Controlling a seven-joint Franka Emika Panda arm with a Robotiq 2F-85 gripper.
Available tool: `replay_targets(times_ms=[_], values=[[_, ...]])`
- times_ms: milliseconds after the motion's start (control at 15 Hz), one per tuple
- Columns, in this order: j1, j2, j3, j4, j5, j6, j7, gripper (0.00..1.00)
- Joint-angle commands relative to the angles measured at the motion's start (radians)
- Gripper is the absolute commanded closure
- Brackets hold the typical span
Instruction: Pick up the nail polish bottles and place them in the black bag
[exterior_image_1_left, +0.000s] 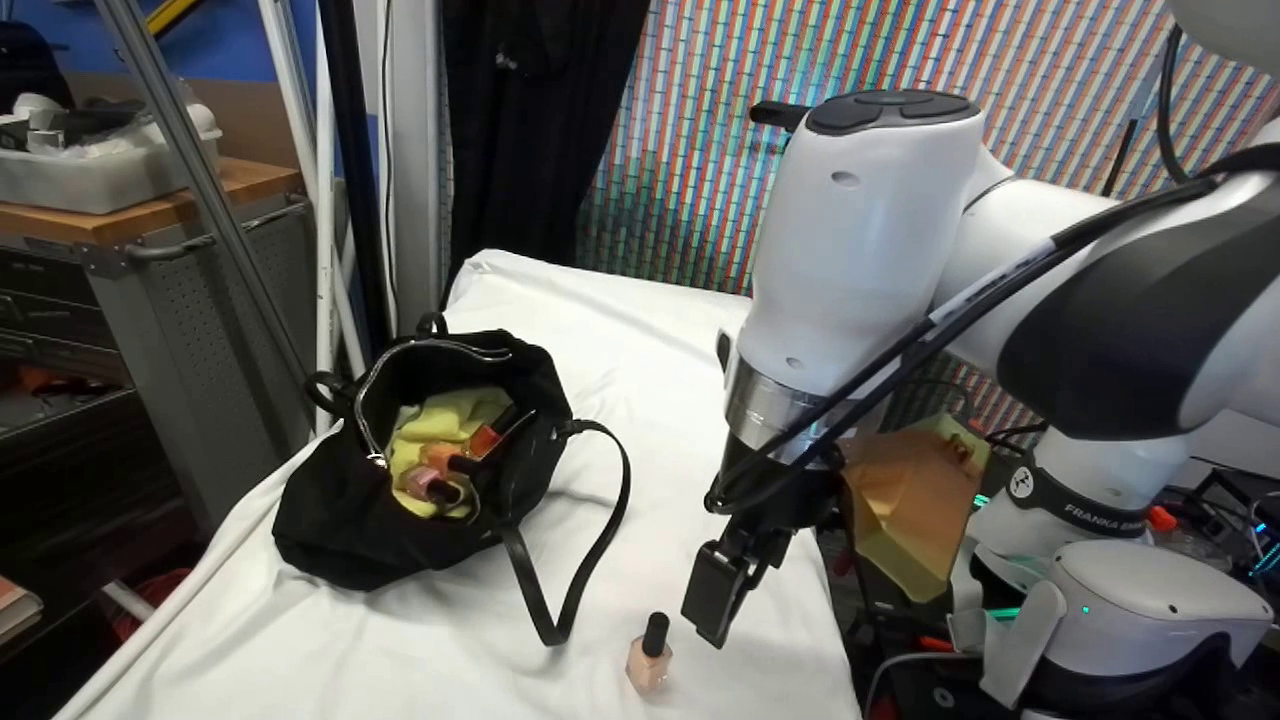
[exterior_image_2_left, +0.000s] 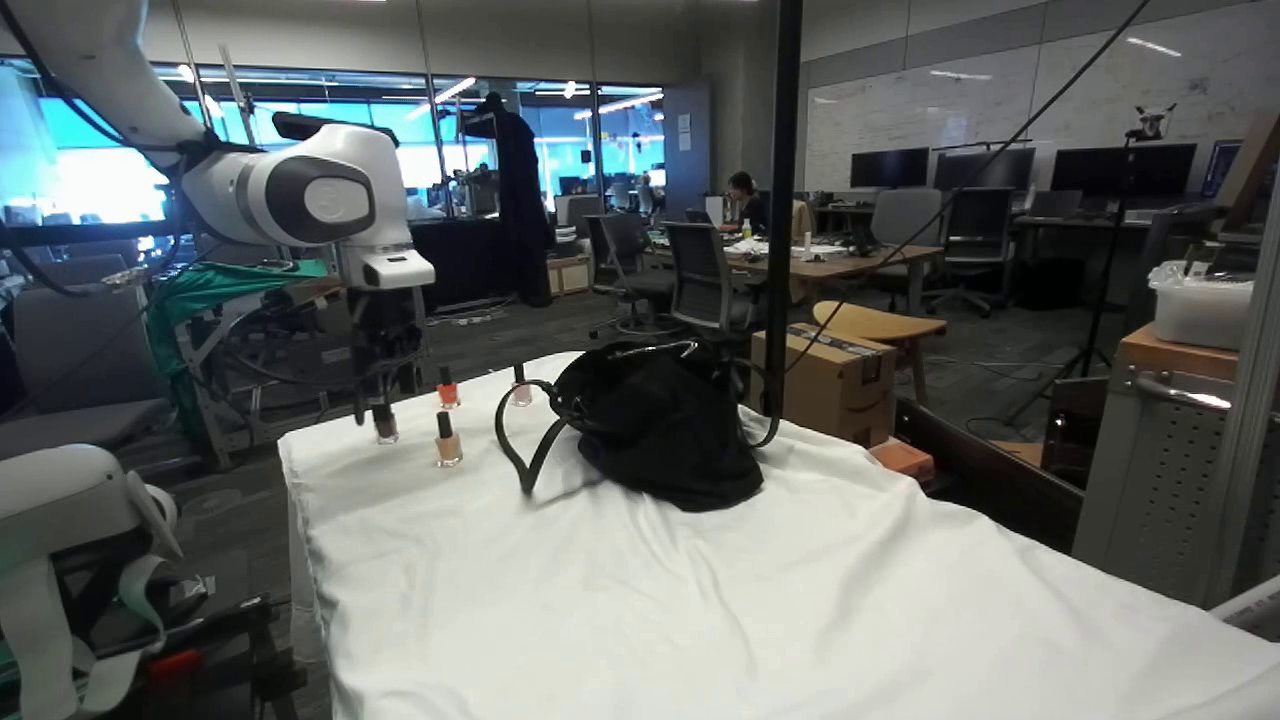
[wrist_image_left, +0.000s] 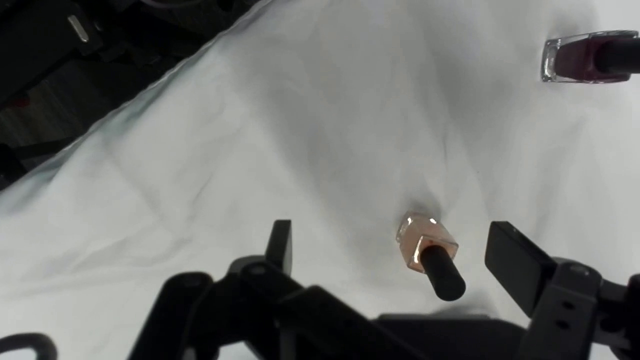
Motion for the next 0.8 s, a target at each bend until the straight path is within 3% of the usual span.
replay_targets(times_ms=[0,733], values=[[0.010,0.025,0.008,0.020,-0.002,0.050,0.017,0.00],[0.017,0.195,-0.039,0.125,-0.027,0.122,0.016,0.00]])
